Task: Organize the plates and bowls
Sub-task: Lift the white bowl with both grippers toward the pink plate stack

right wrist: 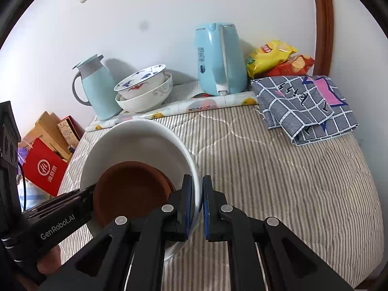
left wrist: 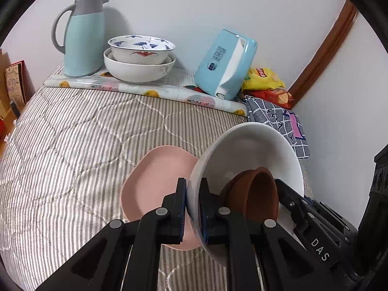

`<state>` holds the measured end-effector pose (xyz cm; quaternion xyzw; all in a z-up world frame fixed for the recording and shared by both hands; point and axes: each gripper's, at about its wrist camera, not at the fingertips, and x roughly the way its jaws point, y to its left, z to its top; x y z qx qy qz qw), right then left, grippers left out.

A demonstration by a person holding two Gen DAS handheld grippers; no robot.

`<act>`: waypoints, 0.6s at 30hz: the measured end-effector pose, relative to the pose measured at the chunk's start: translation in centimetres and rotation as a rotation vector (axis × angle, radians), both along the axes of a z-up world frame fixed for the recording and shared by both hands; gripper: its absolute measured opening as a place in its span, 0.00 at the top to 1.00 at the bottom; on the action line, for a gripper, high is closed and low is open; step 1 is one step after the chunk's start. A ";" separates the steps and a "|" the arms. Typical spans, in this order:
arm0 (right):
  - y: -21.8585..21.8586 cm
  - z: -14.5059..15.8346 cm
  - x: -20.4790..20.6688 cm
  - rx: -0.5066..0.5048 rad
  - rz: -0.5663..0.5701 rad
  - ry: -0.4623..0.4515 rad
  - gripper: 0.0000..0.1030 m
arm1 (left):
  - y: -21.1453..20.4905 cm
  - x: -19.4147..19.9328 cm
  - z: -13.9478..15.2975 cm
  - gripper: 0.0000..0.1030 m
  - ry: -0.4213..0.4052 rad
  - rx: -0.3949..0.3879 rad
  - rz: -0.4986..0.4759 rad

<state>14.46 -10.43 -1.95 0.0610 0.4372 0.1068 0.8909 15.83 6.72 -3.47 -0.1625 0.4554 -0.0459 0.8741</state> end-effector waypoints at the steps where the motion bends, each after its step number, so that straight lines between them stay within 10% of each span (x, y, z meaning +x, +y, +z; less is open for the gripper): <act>1: 0.2 0.0 0.0 0.001 0.001 0.000 0.92 | 0.2 0.1 -0.1 0.90 0.001 -0.003 0.003; 18: 2.0 -2.3 1.8 0.005 0.026 0.040 0.92 | 2.2 1.2 -2.3 0.90 0.046 -0.011 0.028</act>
